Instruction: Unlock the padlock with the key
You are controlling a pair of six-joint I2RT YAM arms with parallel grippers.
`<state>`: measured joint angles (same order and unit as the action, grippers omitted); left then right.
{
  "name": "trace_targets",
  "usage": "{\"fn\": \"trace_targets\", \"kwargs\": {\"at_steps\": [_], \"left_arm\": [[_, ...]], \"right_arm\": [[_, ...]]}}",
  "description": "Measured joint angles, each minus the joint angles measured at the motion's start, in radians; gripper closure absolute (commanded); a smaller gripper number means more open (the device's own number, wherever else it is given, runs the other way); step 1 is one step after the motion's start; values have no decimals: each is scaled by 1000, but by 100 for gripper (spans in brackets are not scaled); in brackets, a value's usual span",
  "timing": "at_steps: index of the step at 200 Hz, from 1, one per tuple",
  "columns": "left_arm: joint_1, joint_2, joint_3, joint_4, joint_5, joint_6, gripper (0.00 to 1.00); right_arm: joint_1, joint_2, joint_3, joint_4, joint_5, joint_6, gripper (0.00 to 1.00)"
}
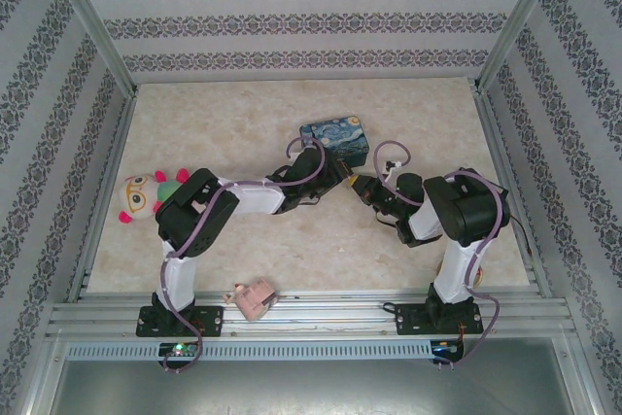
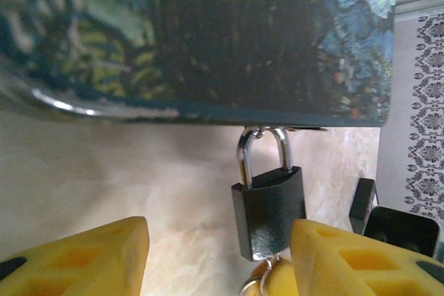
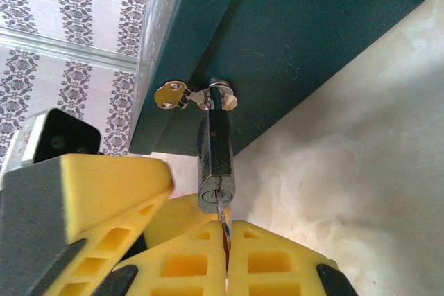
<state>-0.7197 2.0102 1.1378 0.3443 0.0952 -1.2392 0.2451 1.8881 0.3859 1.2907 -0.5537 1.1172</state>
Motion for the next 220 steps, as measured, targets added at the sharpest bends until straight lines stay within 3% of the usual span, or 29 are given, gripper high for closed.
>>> {"fn": "trace_targets", "kwargs": {"at_steps": [101, 167, 220], "left_arm": [[0, 74, 35, 120, -3, -26, 55], [0, 96, 45, 164, -21, -41, 81], [2, 97, 39, 182, -11, -44, 95]], "right_arm": [[26, 8, 14, 0, 23, 14, 100], [41, 14, 26, 0, 43, 22, 100], [43, 14, 27, 1, 50, 48, 100]]}}
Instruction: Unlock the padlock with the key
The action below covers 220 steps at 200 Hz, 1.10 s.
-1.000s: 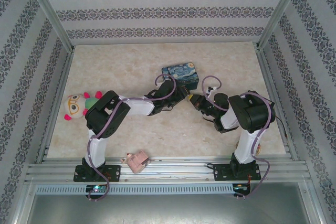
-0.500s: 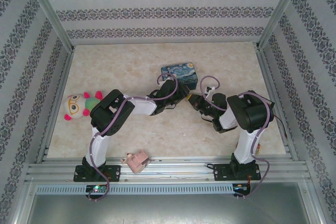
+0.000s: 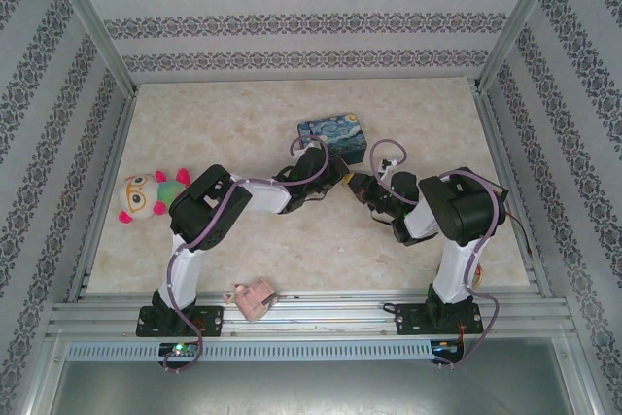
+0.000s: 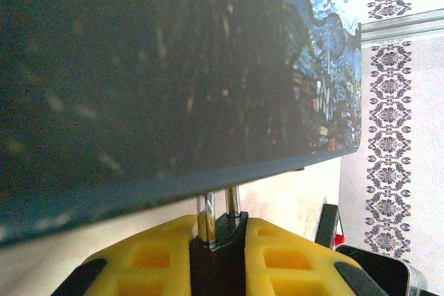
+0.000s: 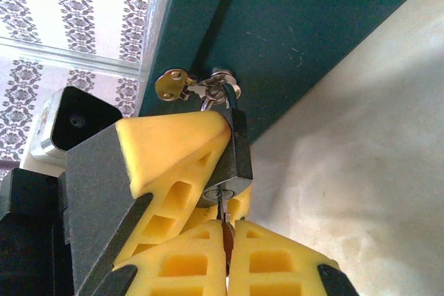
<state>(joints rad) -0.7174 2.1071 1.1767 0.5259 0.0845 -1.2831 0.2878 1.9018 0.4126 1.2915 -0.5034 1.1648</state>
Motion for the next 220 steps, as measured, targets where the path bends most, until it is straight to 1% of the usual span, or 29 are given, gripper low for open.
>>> {"fn": "trace_targets", "kwargs": {"at_steps": [12, 18, 47, 57, 78, 124, 148, 177, 203, 220], "left_arm": [[2, 0, -6, 8, 5, 0, 96], [4, 0, -8, 12, 11, 0, 99], [6, 0, -23, 37, 31, 3, 100], [6, -1, -29, 44, 38, 4, 100], [0, -7, -40, 51, 46, 3, 100], [-28, -66, -120, 61, 34, 3, 99], [-49, -97, -165, 68, 31, 3, 98], [-69, -100, -196, 91, 39, -2, 97], [-73, -100, -206, 111, 42, -7, 97], [-72, -100, -215, 124, 41, -9, 97]], "right_arm": [[5, 0, 0, 0, 6, 9, 100], [5, 0, 0, -1, 10, 12, 100], [12, -5, -3, -5, 19, 23, 100], [16, -12, -8, -8, 25, 28, 94], [30, -37, -24, -28, 47, 34, 91], [71, -69, -59, -32, 77, 25, 72], [89, -113, -125, -34, 99, 8, 63], [92, -196, -233, -23, 132, -6, 51], [117, -298, -314, -45, 159, -16, 50], [137, -378, -335, -93, 179, -25, 51]]}}
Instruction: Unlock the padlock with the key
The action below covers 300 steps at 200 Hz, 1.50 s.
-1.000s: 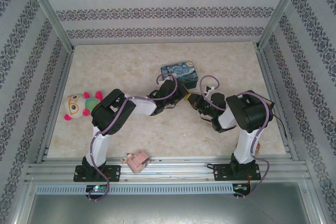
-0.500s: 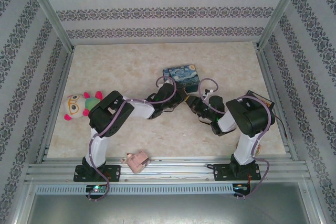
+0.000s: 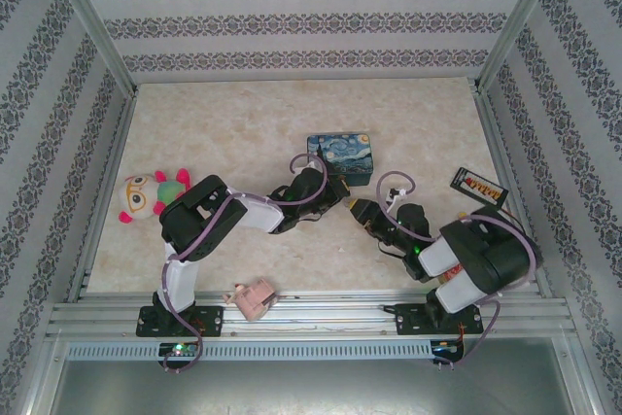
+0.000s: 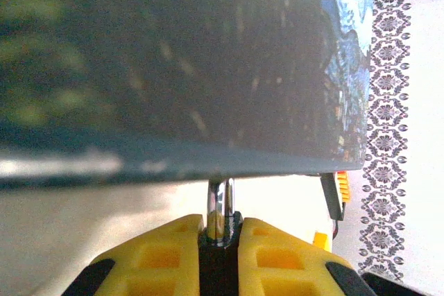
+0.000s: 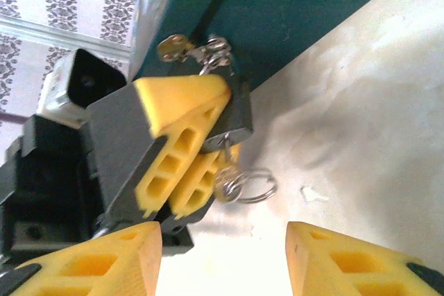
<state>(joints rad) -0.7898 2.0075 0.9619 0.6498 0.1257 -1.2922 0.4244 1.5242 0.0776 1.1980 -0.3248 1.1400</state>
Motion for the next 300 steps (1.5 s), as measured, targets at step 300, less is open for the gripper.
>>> {"fn": "trace_targets", "kwargs": {"at_steps": [300], "left_arm": [[13, 15, -25, 102, 31, -34, 97]], "right_arm": [[30, -214, 215, -625, 57, -66, 71]]}}
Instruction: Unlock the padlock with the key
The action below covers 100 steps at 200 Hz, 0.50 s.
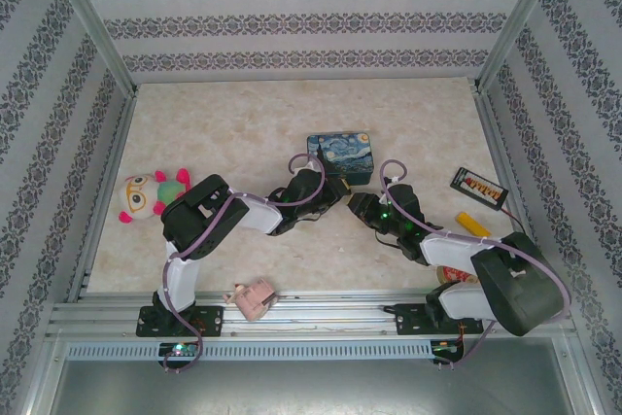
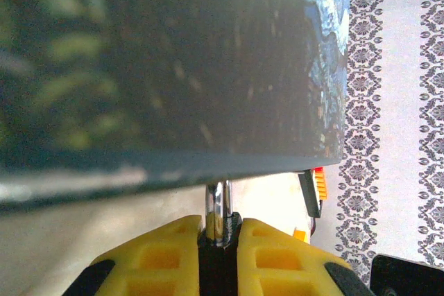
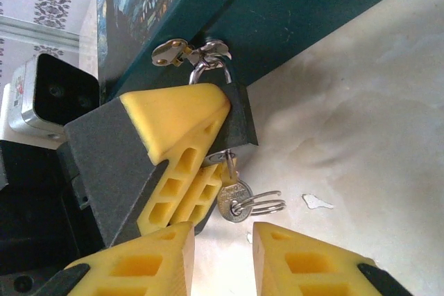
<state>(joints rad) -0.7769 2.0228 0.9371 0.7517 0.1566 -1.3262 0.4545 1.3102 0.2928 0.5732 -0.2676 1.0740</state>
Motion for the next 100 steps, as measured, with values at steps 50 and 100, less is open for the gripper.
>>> {"fn": "trace_targets", "kwargs": {"at_steps": [50, 100], "left_arm": [[0, 3, 0, 5, 0, 0, 97], [0, 3, 0, 6, 0, 0, 97]], "right_arm": [[0, 29, 0, 23, 0, 10, 71], [0, 64, 0, 60, -1, 28, 72]]}}
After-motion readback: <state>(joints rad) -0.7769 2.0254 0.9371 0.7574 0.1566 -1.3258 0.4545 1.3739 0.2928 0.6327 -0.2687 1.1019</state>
